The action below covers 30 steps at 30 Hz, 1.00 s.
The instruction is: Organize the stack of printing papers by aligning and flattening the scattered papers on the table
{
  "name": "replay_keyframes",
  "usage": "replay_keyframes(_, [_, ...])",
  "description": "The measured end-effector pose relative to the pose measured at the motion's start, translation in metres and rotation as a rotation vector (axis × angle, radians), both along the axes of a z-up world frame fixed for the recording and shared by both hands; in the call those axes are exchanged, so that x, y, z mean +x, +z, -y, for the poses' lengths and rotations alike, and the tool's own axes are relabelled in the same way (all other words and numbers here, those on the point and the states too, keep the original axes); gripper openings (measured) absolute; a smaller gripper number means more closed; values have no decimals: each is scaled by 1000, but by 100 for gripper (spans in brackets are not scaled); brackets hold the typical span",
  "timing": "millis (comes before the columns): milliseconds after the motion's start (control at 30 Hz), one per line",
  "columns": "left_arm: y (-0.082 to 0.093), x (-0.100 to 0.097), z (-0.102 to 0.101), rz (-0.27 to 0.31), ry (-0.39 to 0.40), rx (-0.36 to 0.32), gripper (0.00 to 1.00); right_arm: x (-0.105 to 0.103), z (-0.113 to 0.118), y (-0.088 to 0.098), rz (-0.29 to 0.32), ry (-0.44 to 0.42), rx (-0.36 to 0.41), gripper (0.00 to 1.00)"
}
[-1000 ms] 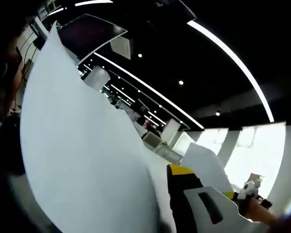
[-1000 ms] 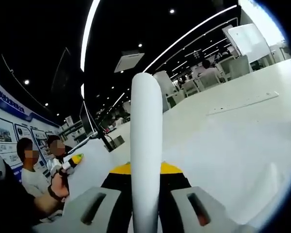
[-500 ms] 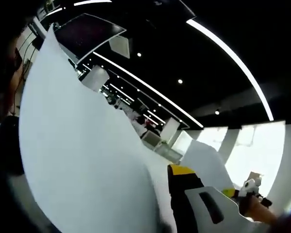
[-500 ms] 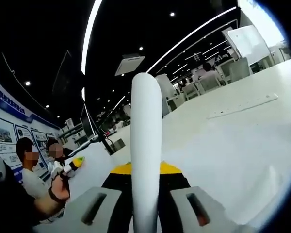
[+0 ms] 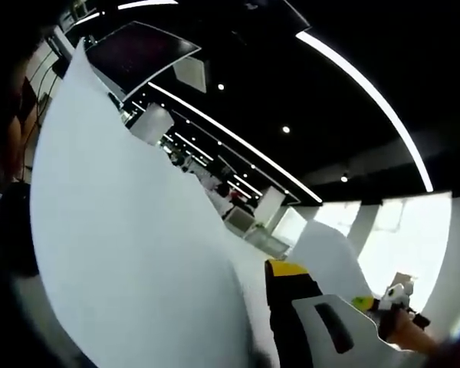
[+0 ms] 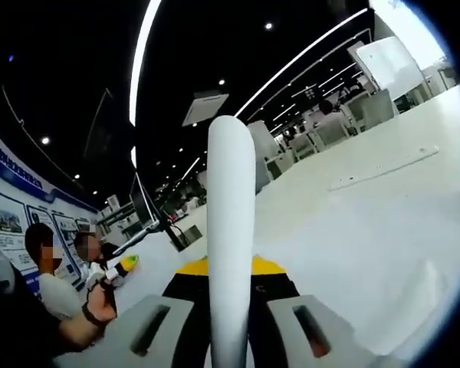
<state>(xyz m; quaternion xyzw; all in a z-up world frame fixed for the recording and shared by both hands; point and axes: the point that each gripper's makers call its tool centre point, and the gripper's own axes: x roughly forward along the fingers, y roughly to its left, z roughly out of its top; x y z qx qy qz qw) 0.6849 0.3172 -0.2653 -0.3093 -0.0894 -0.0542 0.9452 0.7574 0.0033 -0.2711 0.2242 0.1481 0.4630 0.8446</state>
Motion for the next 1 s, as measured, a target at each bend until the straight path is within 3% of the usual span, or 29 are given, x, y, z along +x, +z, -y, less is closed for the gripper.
replay_keyframes(700, [-3, 2, 2, -15, -7, 17, 23, 18, 8, 17, 71, -52, 27, 4])
replay_keyframes(833, [-3, 3, 3, -19, -7, 22, 23, 15, 7, 26, 68, -48, 83, 4])
replay_keyframes(1000, [-3, 2, 4, -20, -9, 20, 23, 12, 1, 31, 82, -40, 93, 4])
